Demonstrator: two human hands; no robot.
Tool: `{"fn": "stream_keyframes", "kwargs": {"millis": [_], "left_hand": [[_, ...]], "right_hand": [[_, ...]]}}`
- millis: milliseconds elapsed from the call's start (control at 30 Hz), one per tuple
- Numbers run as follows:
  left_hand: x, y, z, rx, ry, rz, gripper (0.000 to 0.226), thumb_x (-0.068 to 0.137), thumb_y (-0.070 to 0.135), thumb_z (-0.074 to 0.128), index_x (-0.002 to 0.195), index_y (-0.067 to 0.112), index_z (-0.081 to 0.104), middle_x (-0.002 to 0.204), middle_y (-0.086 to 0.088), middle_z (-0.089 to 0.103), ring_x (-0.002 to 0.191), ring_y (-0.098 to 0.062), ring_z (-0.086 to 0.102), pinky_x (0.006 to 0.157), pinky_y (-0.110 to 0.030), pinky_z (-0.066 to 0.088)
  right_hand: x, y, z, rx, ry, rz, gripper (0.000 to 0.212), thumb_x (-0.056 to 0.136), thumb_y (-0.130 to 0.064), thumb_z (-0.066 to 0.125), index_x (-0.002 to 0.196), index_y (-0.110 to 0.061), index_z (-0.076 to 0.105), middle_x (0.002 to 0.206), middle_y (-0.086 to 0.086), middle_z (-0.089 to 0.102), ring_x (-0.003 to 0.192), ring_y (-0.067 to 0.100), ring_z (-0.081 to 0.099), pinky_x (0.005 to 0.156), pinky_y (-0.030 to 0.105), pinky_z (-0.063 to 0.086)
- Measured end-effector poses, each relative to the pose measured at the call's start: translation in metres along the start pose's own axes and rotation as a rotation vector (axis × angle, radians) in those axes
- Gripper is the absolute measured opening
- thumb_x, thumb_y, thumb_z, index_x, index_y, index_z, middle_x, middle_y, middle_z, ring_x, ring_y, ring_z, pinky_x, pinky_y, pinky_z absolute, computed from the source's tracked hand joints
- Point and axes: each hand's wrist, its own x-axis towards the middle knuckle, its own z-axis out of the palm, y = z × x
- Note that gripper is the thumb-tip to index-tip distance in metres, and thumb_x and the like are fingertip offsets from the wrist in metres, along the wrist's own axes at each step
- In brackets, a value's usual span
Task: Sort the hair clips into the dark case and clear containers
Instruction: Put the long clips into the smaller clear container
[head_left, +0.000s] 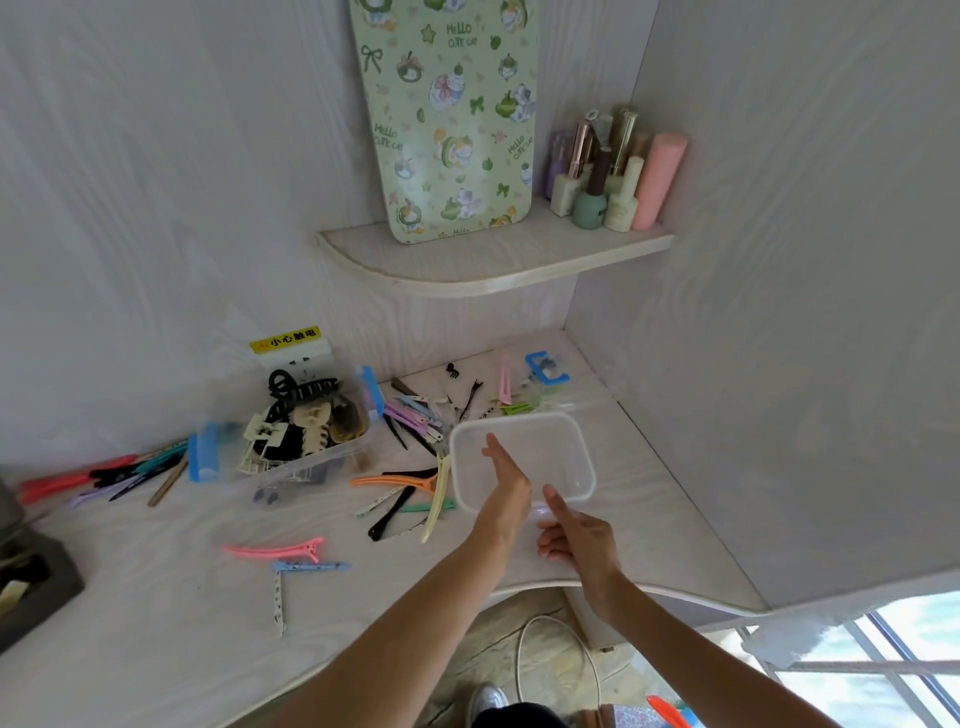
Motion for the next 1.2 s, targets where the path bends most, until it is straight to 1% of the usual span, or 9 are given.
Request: {"fn": "stream_keyframes", "kwargs": {"millis": [167, 267, 467, 600, 700, 833, 967, 1100, 1200], "left_hand": [[0.001, 0.000, 0.000, 0.053, 0.011, 0.053, 0.051, 0.098, 0.038, 0.034, 0.123, -0.002, 0.050, 0.130, -0.025, 0.050, 0.108, -0.043, 0.053, 0.082, -0.066, 0.036], [-0.006, -0.012, -0.002, -0.061, 0.043, 0.153, 0.061, 0.096, 0.050, 0.025, 0.122, -0.001, 0.048, 0.130, -0.025, 0.047, 0.112, -0.042, 0.047, 0.097, -0.054, 0.040], [-0.025, -0.058, 0.024, -0.941, 0.069, 0.003, 0.060, 0.081, 0.056, 0.053, 0.107, 0.003, 0.059, 0.101, -0.009, 0.059, 0.092, -0.025, 0.053, 0.090, -0.040, 0.040], [-0.043, -0.075, 0.044, -1.327, 0.222, -0.113, 0.053, 0.080, 0.056, 0.052, 0.115, 0.016, 0.059, 0.108, 0.000, 0.064, 0.098, -0.020, 0.060, 0.093, -0.039, 0.046], [-0.051, -0.085, 0.054, -1.676, 0.322, -0.303, 0.045, 0.086, 0.052, 0.053, 0.123, 0.027, 0.057, 0.124, 0.010, 0.061, 0.110, -0.009, 0.058, 0.098, -0.034, 0.044], [-0.031, -0.086, 0.067, -2.065, 0.502, -0.596, 0.044, 0.084, 0.042, 0.062, 0.122, 0.021, 0.057, 0.119, 0.008, 0.061, 0.102, -0.007, 0.059, 0.090, -0.028, 0.050], [-0.001, -0.067, 0.086, -2.235, 0.404, -1.083, 0.044, 0.082, 0.036, 0.067, 0.114, 0.009, 0.054, 0.106, -0.001, 0.062, 0.100, -0.017, 0.061, 0.080, -0.025, 0.047], [0.008, -0.037, 0.087, -2.238, 0.194, -0.929, 0.032, 0.088, 0.036, 0.060, 0.099, 0.006, 0.056, 0.094, -0.009, 0.060, 0.094, -0.026, 0.058, 0.074, -0.027, 0.036], [0.002, -0.026, 0.091, -2.262, 0.227, -0.832, 0.029, 0.085, 0.035, 0.064, 0.107, 0.022, 0.051, 0.105, 0.006, 0.059, 0.086, -0.017, 0.057, 0.077, -0.031, 0.043]], "right_hand": [[-0.002, -0.002, 0.000, -0.035, 0.007, -0.045, 0.040, 0.079, -0.036, 0.070, 0.060, -0.001, 0.065, 0.052, 0.012, 0.062, 0.046, 0.018, 0.056, 0.050, 0.023, 0.050], [-0.004, -0.004, -0.001, -0.077, 0.028, -0.069, 0.044, 0.080, -0.036, 0.068, 0.057, 0.000, 0.064, 0.052, 0.014, 0.062, 0.045, 0.019, 0.056, 0.047, 0.023, 0.049], [-0.009, -0.012, 0.004, -0.102, 0.030, -0.103, 0.054, 0.087, -0.044, 0.055, 0.057, 0.001, 0.064, 0.049, 0.014, 0.063, 0.040, 0.019, 0.056, 0.043, 0.023, 0.046], [-0.018, -0.014, -0.007, -0.136, 0.039, -0.301, 0.049, 0.089, -0.045, 0.042, 0.078, -0.004, 0.066, 0.050, 0.013, 0.062, 0.040, 0.015, 0.054, 0.041, 0.020, 0.042], [-0.012, -0.016, -0.024, -0.178, 0.064, -0.377, 0.037, 0.096, -0.036, 0.039, 0.089, -0.013, 0.068, 0.047, 0.009, 0.058, 0.037, 0.009, 0.049, 0.041, 0.018, 0.041], [0.011, -0.034, -0.048, -0.744, 0.226, -0.525, 0.003, 0.086, -0.030, 0.064, 0.089, -0.029, 0.064, 0.052, -0.007, 0.059, 0.048, 0.003, 0.053, 0.050, 0.019, 0.041], [0.027, -0.055, -0.046, -0.916, 0.066, -0.621, 0.040, 0.078, -0.033, 0.072, 0.112, -0.036, 0.053, 0.097, -0.018, 0.055, 0.081, 0.004, 0.055, 0.063, 0.009, 0.042], [0.035, -0.063, -0.026, -0.694, -0.135, -0.562, 0.033, 0.089, -0.008, 0.055, 0.097, -0.040, 0.058, 0.120, -0.010, 0.053, 0.100, 0.012, 0.057, 0.077, 0.015, 0.042], [0.032, -0.068, -0.022, -0.719, 0.008, -0.525, 0.007, 0.090, -0.030, 0.055, 0.091, -0.036, 0.060, 0.107, -0.009, 0.062, 0.087, 0.007, 0.059, 0.074, 0.019, 0.044]]}}
